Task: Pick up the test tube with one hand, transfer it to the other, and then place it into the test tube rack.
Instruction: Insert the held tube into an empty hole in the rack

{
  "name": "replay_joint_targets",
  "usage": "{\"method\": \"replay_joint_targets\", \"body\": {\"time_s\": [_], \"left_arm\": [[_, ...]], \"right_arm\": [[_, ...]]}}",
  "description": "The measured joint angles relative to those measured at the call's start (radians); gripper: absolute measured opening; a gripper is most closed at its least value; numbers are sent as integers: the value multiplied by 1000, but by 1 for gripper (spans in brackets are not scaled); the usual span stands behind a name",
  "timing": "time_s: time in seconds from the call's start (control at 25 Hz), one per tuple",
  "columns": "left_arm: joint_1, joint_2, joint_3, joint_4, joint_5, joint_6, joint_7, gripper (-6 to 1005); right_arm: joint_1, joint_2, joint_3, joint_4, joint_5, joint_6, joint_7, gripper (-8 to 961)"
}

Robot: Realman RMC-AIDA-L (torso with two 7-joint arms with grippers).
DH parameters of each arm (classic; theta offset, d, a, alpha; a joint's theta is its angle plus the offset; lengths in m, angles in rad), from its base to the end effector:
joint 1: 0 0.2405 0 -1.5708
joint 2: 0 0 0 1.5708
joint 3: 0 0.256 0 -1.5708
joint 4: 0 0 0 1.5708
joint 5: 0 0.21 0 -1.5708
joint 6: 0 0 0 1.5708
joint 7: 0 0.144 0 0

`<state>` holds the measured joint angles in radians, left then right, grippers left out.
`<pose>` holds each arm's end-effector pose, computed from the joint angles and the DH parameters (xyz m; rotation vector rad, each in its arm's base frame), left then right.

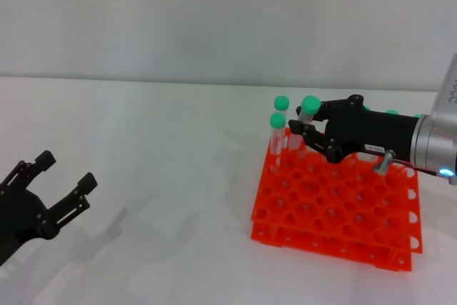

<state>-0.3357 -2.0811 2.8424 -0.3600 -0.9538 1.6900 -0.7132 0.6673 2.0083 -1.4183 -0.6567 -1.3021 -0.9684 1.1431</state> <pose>-0.3577 0.2458 0.0351 -1.9364 -0.5095 -0.8948 0.1705 0.4119 -0.0322 -2.5611 0.1138 0.6135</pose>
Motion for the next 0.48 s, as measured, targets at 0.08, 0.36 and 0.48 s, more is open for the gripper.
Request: {"method": "replay_joint_targets", "body": {"time_s": [0.08, 0.36, 0.48], "left_arm": [[-2, 1, 0, 4, 1, -7, 0, 878], [-7, 1, 0, 4, 3, -14, 0, 878], [-9, 1, 0, 4, 2, -15, -1, 879]], "right_arm": [[0, -2, 0, 0, 0, 18, 0, 217], [0, -8, -1, 1, -2, 52, 1, 219], [0, -10, -1, 5, -6, 52, 2, 220]]}}
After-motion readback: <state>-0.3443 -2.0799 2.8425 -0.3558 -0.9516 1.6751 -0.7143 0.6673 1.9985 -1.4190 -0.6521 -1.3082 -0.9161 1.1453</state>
